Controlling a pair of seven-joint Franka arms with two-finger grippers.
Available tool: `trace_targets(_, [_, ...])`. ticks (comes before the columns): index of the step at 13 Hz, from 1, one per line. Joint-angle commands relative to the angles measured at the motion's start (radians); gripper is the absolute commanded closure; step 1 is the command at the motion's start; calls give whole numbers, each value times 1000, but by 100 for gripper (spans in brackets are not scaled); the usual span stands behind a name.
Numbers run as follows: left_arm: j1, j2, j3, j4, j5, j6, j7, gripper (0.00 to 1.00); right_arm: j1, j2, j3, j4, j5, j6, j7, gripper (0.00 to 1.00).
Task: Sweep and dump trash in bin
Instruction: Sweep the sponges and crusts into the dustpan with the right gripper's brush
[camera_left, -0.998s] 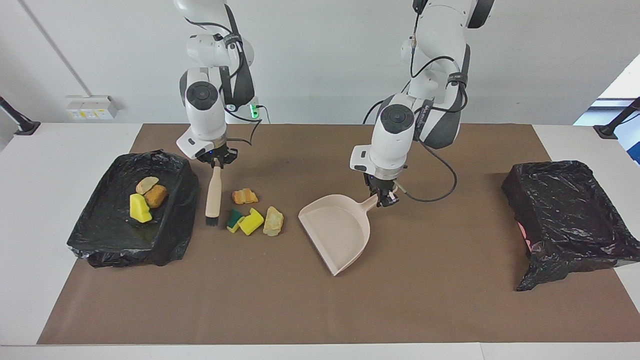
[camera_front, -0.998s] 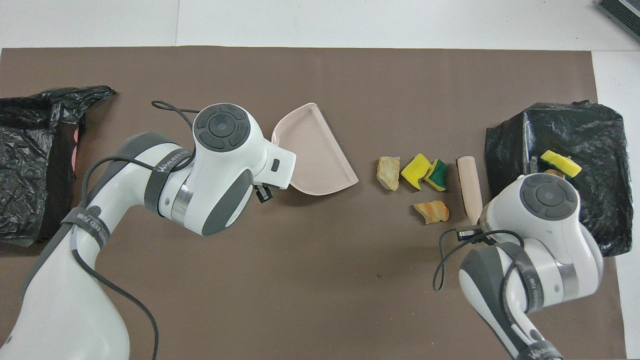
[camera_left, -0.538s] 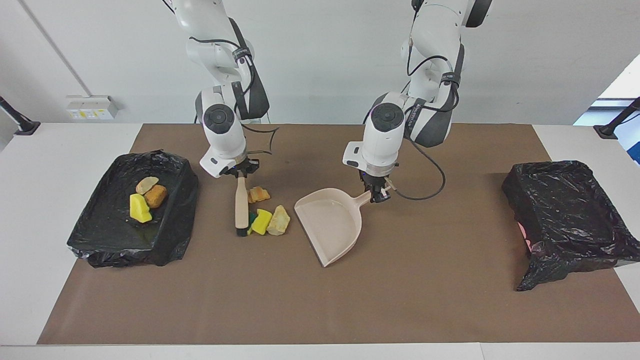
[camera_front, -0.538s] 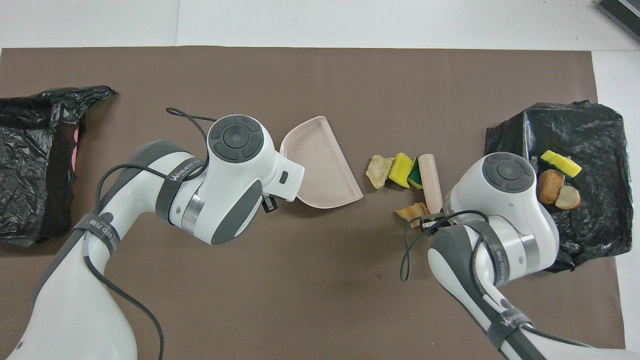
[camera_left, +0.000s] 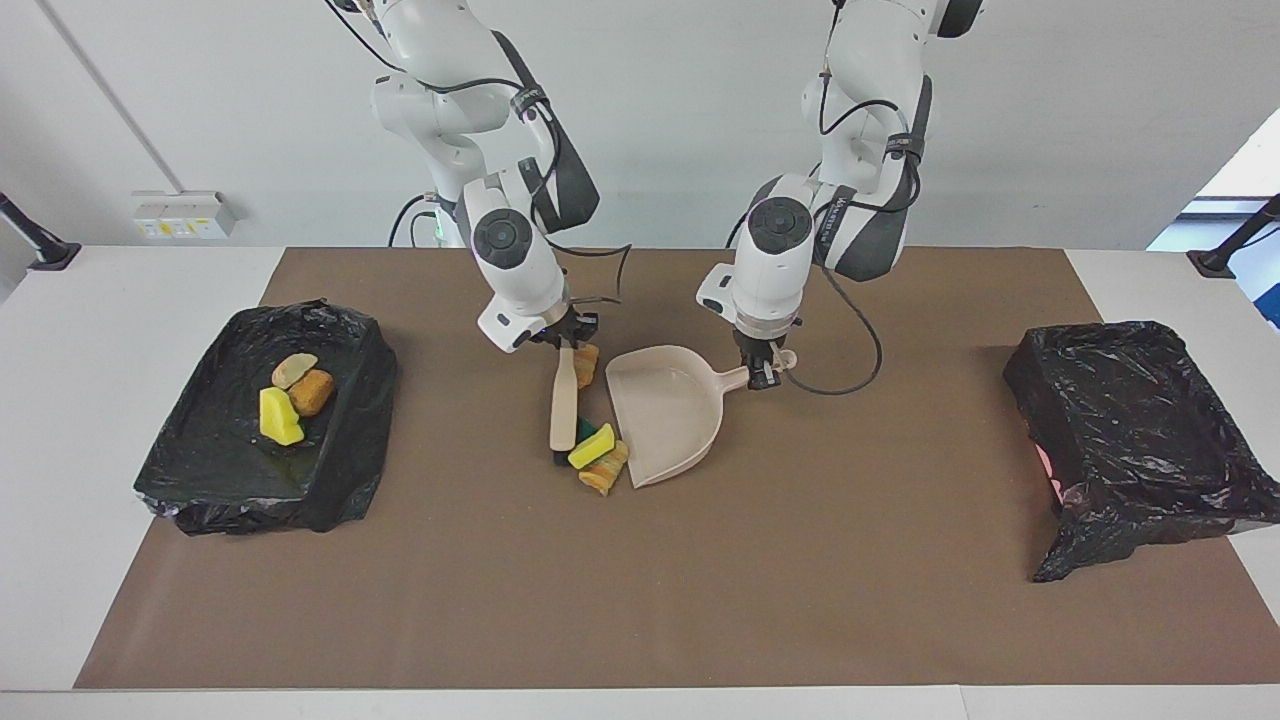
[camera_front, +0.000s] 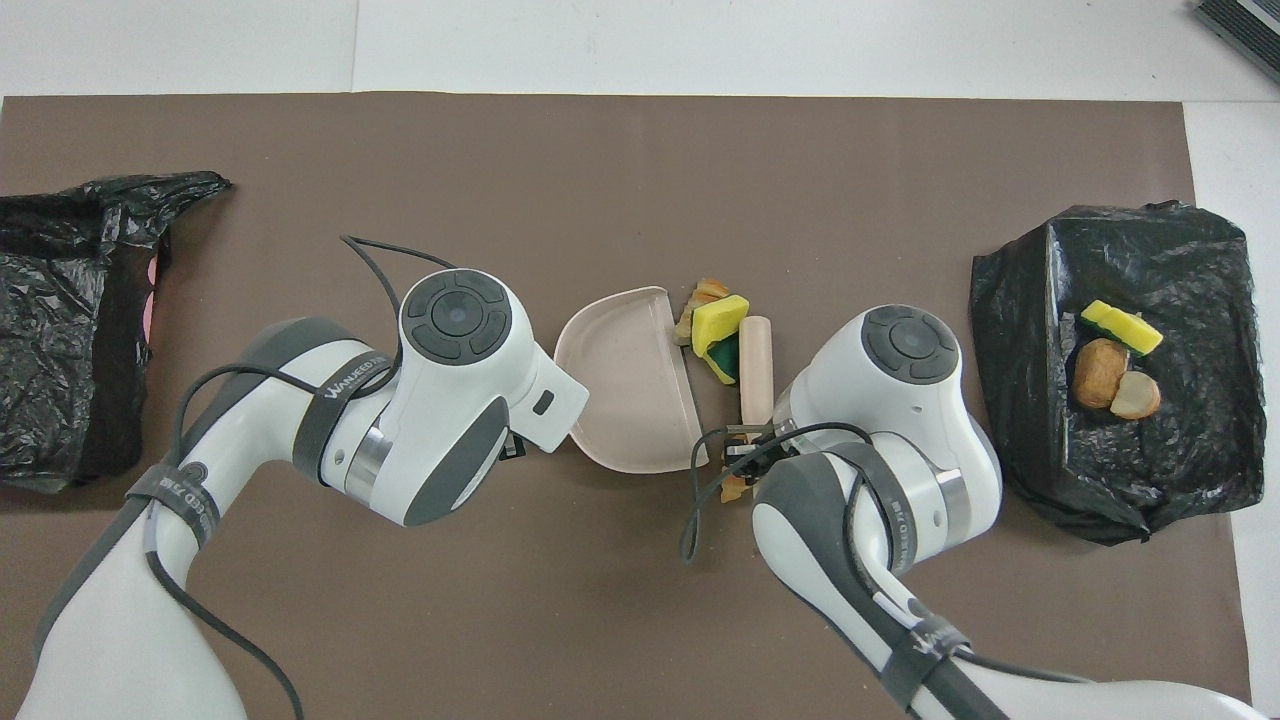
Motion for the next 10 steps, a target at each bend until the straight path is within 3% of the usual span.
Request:
trace_targets(1, [-9,-46,8,-73,16,53,24,100,46,27,3,23,79,51,36,100])
trace_targets(4, [-9,-46,8,-78,15,65,21,100,75,13,3,33,144,38,33,100])
trace_targets(10, [7,-46,8,-78,15,67,24,100,54,-223,-14,36,225,-267,31,100])
